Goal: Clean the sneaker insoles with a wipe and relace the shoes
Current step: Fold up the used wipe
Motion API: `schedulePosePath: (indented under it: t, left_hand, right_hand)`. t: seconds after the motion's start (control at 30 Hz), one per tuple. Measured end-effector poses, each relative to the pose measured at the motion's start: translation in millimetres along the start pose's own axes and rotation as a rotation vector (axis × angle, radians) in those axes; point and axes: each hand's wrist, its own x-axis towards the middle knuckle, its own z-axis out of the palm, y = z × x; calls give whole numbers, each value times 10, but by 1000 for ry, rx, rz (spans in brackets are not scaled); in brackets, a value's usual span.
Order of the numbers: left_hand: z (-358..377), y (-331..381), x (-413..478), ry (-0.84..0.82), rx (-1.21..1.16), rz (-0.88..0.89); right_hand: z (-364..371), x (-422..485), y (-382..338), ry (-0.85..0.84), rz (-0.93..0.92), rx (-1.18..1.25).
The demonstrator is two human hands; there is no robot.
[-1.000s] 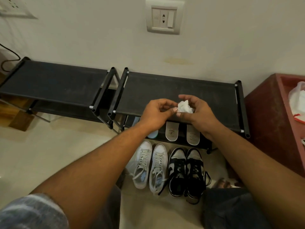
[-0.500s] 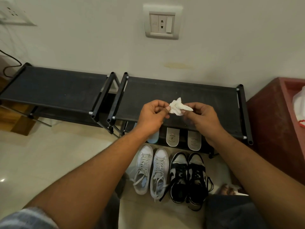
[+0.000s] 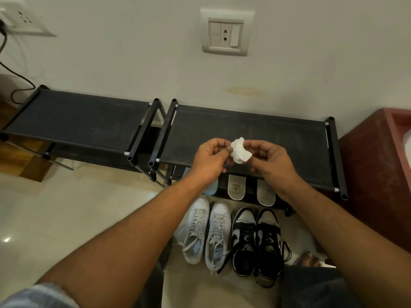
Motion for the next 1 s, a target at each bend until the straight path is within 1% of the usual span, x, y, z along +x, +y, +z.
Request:
schedulePosePath:
  t: [0.1,0.17,0.3,0.4,0.47,0.53,0.63,0.77,0.87,0.93,1.0]
  left_hand:
    - [-12,15,-3,16,-11,1]
    - [-15,13,-18,-14,28,29]
    - [-30,-57,-16,-138,200,187]
    - [-36,-62,3,-141,158,237]
    - [-51,-28,3,-68,111,218]
    - [-66,-5,0,8,50,154]
    - [-75,-13,23,63,-50,39]
    - [-66,-4,48,115,-134,-27]
    - [-77,6,57,139,-170,-42]
    - [-88,17,60,150,-206,-53]
    - [-100,24,70,158,-258,-58]
  right_hand:
    - [6,16,25,48,29,-25]
    - [7,17,36,66,45,-38]
    - [-7,-4,3,60,52,-93]
    - [3,-14,-11,41,48,-147]
    - [2,-17,-5,9,48,-175]
    - [-4,-7,12,-15,50,-225]
    - [-15,9,27,8,49,-257]
    - [-8,32,41,22,102,-155]
    - [19,47,37,35,173,17]
    - [27,47,31,16,214,123]
    - [27,43,26,-6,230,162]
